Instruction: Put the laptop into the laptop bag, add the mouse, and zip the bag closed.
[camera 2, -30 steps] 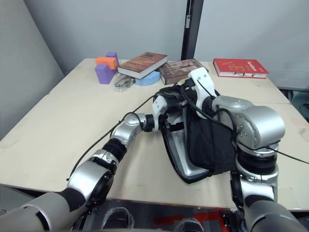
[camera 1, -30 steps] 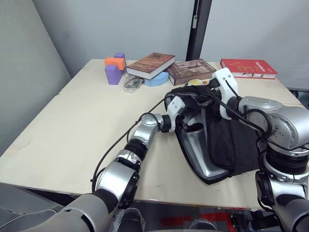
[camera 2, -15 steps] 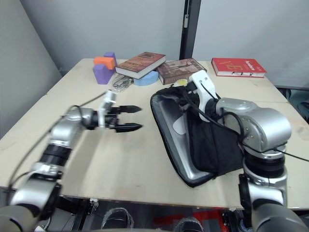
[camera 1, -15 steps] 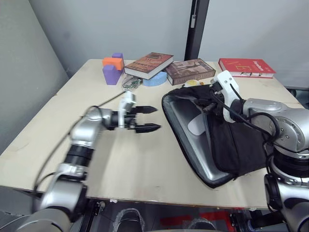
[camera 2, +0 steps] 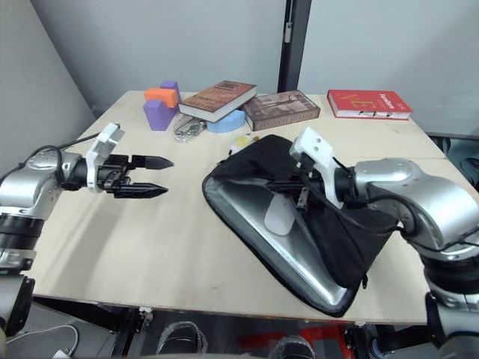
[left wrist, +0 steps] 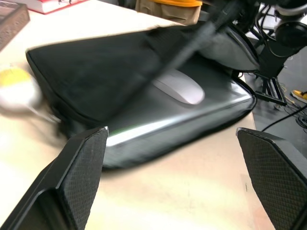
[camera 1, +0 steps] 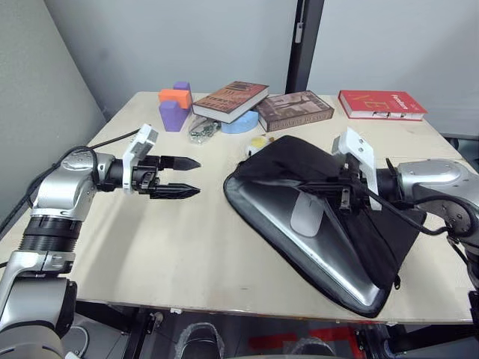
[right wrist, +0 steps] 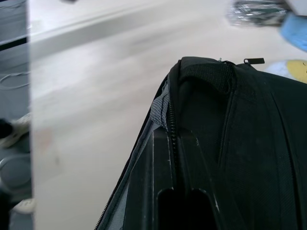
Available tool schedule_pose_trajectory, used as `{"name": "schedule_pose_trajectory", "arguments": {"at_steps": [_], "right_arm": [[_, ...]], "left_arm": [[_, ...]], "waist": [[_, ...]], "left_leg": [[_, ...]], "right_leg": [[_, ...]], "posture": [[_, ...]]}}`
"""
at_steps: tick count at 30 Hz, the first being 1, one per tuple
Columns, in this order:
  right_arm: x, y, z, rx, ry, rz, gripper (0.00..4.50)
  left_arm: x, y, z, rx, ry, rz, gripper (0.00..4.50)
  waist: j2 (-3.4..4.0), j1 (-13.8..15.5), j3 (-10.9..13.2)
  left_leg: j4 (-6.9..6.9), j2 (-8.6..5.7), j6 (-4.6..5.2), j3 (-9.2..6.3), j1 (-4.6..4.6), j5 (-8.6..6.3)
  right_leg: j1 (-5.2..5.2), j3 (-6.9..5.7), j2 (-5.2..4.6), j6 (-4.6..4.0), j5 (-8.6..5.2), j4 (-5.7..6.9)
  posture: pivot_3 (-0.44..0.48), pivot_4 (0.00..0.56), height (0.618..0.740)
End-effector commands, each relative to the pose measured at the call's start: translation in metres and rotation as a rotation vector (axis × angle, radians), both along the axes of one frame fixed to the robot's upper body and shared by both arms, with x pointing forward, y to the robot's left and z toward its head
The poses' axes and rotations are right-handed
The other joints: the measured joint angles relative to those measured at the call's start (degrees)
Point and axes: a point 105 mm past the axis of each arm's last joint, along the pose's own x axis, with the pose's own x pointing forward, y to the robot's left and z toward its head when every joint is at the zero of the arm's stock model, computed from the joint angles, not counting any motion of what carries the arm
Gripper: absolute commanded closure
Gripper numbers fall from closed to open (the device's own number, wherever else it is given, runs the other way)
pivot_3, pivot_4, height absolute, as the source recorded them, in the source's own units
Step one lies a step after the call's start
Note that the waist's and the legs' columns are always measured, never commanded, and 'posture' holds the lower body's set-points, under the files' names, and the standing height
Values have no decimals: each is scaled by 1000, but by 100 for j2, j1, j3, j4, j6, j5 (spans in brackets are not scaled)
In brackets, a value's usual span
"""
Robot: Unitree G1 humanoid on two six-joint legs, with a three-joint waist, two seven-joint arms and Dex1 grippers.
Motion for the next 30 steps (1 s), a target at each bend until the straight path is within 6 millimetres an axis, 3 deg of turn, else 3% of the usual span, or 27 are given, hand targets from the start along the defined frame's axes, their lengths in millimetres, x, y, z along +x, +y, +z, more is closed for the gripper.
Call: {"name": "schedule_pose_trajectory", "arguments": {"at_steps": [1,6,12,26,30], "right_arm": [[-4,3,4,-3,-35,43,3889],[-18,-16,-9,-82,23,67,2222],[-11,-83,5,-27,0,-158,74],[-65,-212,7,-89,-74,-610,26],[-77,-226,12,-75,-94,-689,26]], "left_arm": [[-2,4,12,-10,-33,-10,0],[3,9,7,10,-9,12,0],[11,23,11,2,23,60,0],[17,72,22,62,24,216,0],[19,78,21,79,49,247,0]], "waist": [[0,-4,0],[-4,74,-3],[-8,119,-4],[-12,187,-8],[-12,186,-9]], "left_leg": [[2,0,1,0,0,0],[14,-2,5,-1,-2,-1],[21,-2,30,-1,-4,-14],[36,-4,64,2,-11,-23],[41,-7,68,10,-11,-23]], "right_leg": [[0,0,0,0,0,3],[3,1,-3,-1,0,5],[5,1,-6,-2,0,5],[4,-2,-16,-8,-3,5],[5,0,-23,-8,-4,6]], "posture": [[0,150,740],[0,150,740],[0,150,740],[0,150,740],[0,150,740]]}}
